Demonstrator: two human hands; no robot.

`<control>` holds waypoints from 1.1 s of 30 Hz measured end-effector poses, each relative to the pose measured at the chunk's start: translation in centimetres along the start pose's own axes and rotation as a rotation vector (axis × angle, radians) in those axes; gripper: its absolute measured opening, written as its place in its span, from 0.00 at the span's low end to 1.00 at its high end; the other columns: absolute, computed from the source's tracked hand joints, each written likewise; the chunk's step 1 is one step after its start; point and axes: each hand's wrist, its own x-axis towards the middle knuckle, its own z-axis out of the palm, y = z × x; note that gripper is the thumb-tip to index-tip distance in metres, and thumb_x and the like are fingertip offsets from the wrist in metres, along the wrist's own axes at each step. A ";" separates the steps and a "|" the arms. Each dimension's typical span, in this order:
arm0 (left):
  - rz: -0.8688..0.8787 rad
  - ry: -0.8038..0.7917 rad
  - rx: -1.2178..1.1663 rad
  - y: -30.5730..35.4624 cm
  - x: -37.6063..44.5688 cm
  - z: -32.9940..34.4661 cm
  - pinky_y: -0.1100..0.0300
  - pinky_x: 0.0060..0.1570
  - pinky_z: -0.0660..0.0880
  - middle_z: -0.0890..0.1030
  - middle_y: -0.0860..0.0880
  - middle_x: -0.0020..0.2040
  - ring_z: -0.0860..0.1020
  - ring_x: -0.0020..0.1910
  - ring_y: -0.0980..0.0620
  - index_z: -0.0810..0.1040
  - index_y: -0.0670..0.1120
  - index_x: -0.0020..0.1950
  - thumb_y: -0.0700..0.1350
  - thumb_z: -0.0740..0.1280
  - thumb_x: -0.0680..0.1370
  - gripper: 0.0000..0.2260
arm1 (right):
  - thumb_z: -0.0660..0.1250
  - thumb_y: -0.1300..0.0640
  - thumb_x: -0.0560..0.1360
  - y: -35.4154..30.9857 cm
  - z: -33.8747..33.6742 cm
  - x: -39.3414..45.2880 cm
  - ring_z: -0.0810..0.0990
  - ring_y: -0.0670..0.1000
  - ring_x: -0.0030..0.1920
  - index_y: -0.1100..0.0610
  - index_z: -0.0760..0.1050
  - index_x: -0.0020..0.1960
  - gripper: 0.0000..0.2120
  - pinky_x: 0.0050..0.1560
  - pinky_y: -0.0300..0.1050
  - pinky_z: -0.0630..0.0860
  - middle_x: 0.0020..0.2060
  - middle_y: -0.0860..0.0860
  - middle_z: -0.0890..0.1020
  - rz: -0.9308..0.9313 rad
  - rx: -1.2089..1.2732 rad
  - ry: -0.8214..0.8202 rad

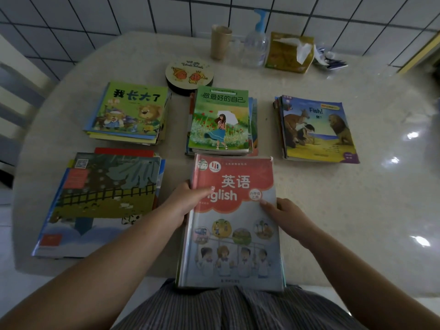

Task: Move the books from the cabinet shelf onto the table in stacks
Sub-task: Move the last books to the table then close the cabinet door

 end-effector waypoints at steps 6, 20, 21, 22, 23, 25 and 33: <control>0.054 0.091 0.035 -0.5 -0.4 0.3 0.63 0.39 0.76 0.82 0.48 0.50 0.81 0.45 0.52 0.77 0.47 0.59 0.50 0.72 0.71 0.18 | 0.62 0.43 0.76 0.9 -0.1 0.2 0.84 0.49 0.48 0.52 0.77 0.56 0.17 0.54 0.52 0.80 0.51 0.50 0.85 0.026 0.035 -0.059; 0.049 0.216 -0.041 -2.7 -3.9 0.5 0.45 0.68 0.66 0.67 0.46 0.73 0.69 0.69 0.45 0.51 0.48 0.77 0.56 0.74 0.68 0.45 | 0.66 0.38 0.71 2.2 0.9 0.4 0.83 0.48 0.45 0.53 0.72 0.64 0.27 0.40 0.43 0.79 0.51 0.49 0.84 0.019 0.092 0.099; 0.064 0.234 -0.087 -3.1 -4.4 0.5 0.45 0.67 0.67 0.67 0.46 0.73 0.69 0.69 0.46 0.52 0.48 0.77 0.55 0.74 0.68 0.45 | 0.66 0.38 0.70 2.3 0.8 0.4 0.83 0.49 0.48 0.52 0.69 0.67 0.30 0.44 0.47 0.81 0.54 0.50 0.82 0.021 0.133 0.094; 0.086 0.233 -0.150 -3.1 -5.2 0.7 0.47 0.66 0.69 0.69 0.47 0.72 0.71 0.67 0.48 0.54 0.49 0.77 0.54 0.75 0.68 0.44 | 0.67 0.38 0.70 2.4 0.7 0.2 0.82 0.52 0.51 0.52 0.66 0.69 0.32 0.49 0.52 0.81 0.58 0.52 0.80 0.028 0.178 0.085; 0.123 0.226 -0.214 -3.2 -5.6 0.8 0.51 0.62 0.71 0.74 0.48 0.69 0.74 0.64 0.51 0.58 0.49 0.76 0.52 0.74 0.69 0.40 | 0.67 0.40 0.71 2.2 0.6 0.0 0.81 0.54 0.55 0.52 0.63 0.71 0.34 0.53 0.55 0.80 0.63 0.53 0.77 0.029 0.220 0.091; 0.207 0.242 -0.279 -2.6 -7.1 1.0 0.56 0.56 0.72 0.79 0.51 0.59 0.77 0.58 0.53 0.65 0.48 0.71 0.47 0.73 0.72 0.30 | 0.67 0.46 0.74 2.0 0.2 -0.2 0.75 0.56 0.62 0.54 0.59 0.74 0.33 0.59 0.57 0.76 0.69 0.55 0.69 0.010 0.240 0.126; 0.339 0.424 -0.374 -1.7 -14.2 5.1 0.55 0.57 0.73 0.78 0.50 0.57 0.77 0.57 0.53 0.68 0.46 0.68 0.46 0.70 0.73 0.25 | 0.66 0.51 0.75 2.4 -3.9 -3.4 0.75 0.49 0.59 0.51 0.67 0.69 0.23 0.63 0.56 0.73 0.65 0.49 0.71 -0.240 0.245 0.020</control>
